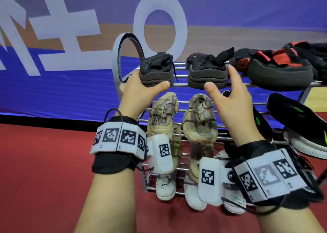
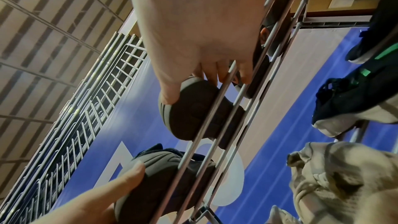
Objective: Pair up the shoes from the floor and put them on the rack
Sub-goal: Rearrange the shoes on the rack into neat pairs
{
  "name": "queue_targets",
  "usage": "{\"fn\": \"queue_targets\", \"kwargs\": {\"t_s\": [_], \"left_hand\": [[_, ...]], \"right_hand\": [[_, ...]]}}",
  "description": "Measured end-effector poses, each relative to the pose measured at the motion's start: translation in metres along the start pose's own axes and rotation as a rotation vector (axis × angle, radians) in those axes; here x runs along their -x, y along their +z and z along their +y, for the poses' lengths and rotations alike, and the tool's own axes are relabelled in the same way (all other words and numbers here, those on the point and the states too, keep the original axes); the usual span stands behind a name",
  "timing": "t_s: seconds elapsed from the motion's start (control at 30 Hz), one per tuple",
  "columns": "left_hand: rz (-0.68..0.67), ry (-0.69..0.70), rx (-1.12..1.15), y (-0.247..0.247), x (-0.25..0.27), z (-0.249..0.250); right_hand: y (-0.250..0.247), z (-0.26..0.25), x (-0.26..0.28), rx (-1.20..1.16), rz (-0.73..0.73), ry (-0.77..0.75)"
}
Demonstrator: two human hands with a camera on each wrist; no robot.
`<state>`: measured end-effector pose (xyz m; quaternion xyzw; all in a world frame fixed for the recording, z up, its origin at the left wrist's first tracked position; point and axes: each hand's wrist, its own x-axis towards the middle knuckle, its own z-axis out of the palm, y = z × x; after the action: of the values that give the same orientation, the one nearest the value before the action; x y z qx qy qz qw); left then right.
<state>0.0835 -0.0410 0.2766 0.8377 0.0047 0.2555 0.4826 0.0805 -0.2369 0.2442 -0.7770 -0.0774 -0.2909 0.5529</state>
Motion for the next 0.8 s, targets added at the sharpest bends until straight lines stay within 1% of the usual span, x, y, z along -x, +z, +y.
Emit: {"fn": "queue_targets", "kwargs": {"t_s": [0.1,0.2,0.3,0.4,0.57,0.67,0.73,0.8], "left_hand": [[0.001,0.054,0.083,0.003,-0.002,-0.007],[-0.036,0.103,0.185,0.006,-0.003,-0.013],[-0.017,0.13,0.171,0.009,-0.004,-0.016],[0.022,0.145,0.172,0.012,-0.003,-0.016],[0.101,0.139,0.145,0.018,0.001,-0.015],[0.101,0.121,0.134,0.017,0.004,-0.013],[0.084,0.109,0.118,0.013,0.005,-0.01],[0.066,0.101,0.076,0.011,0.007,-0.003]], "right_hand": [[0.0,0.004,-0.002,0.064,-0.015,-0.011],[-0.003,0.006,-0.004,0.104,-0.041,-0.004],[-0.003,0.009,-0.007,0.143,-0.046,-0.006],[0.0,0.01,-0.008,0.219,-0.019,-0.039],[0.003,0.008,-0.006,0.265,-0.002,-0.048],[0.001,0.005,-0.004,0.277,-0.043,-0.064],[-0.002,0.003,0.0,0.297,-0.089,-0.078],[-0.005,0.0,0.004,0.302,-0.103,-0.097]]}}
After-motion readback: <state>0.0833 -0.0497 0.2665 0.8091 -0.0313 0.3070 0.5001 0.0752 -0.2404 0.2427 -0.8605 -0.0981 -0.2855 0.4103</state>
